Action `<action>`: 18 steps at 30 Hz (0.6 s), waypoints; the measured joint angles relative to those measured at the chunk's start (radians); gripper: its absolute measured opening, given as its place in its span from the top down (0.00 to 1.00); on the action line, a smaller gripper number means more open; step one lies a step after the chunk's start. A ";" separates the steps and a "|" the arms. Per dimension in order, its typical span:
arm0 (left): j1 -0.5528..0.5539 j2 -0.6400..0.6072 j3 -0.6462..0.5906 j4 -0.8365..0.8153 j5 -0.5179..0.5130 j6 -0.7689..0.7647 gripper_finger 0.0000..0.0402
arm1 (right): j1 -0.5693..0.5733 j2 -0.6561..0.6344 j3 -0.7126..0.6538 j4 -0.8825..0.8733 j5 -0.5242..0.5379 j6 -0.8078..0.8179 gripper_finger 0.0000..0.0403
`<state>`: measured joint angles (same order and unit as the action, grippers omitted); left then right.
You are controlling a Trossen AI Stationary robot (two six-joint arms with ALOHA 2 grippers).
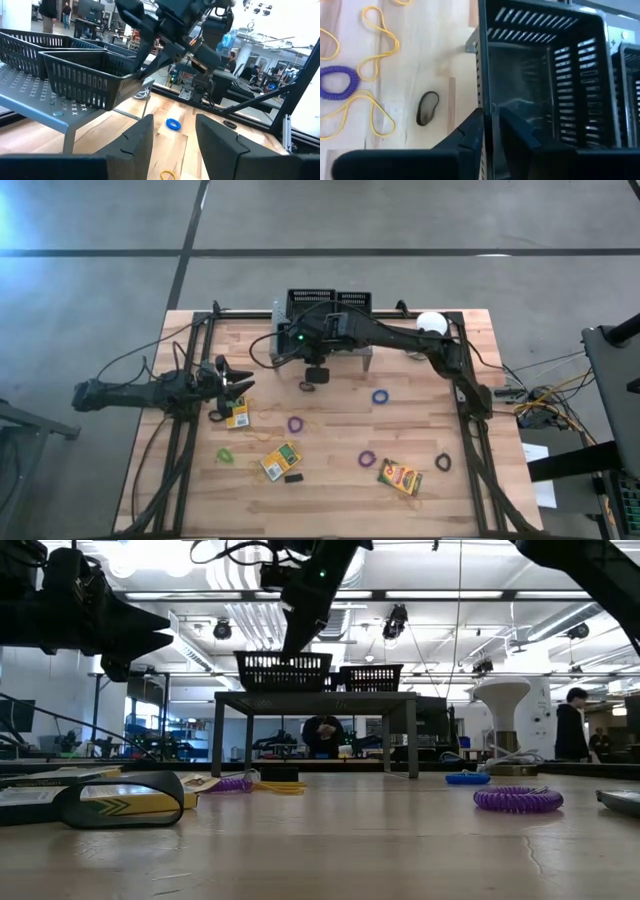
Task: Pick & Place Office Desk Supplies
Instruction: Put the black bin on the shelf
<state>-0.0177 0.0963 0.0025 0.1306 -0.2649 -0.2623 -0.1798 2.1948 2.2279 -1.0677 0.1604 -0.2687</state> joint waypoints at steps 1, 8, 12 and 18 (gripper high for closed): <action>0.000 0.000 0.000 -0.003 0.000 0.000 0.62 | -0.001 0.000 0.000 0.000 0.000 0.000 0.81; 0.000 0.000 0.000 -0.002 0.000 0.000 0.62 | -0.002 0.000 0.005 -0.012 0.167 0.038 0.67; 0.000 0.000 0.000 -0.002 0.000 0.000 0.62 | -0.003 -0.003 0.019 -0.024 0.180 0.060 0.64; 0.000 0.000 0.000 -0.002 0.001 0.000 0.62 | 0.014 -0.008 0.033 -0.033 0.176 0.065 0.61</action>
<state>-0.0181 0.0963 0.0025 0.1287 -0.2638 -0.2623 -0.1658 2.1870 2.2605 -1.1007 0.3365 -0.2036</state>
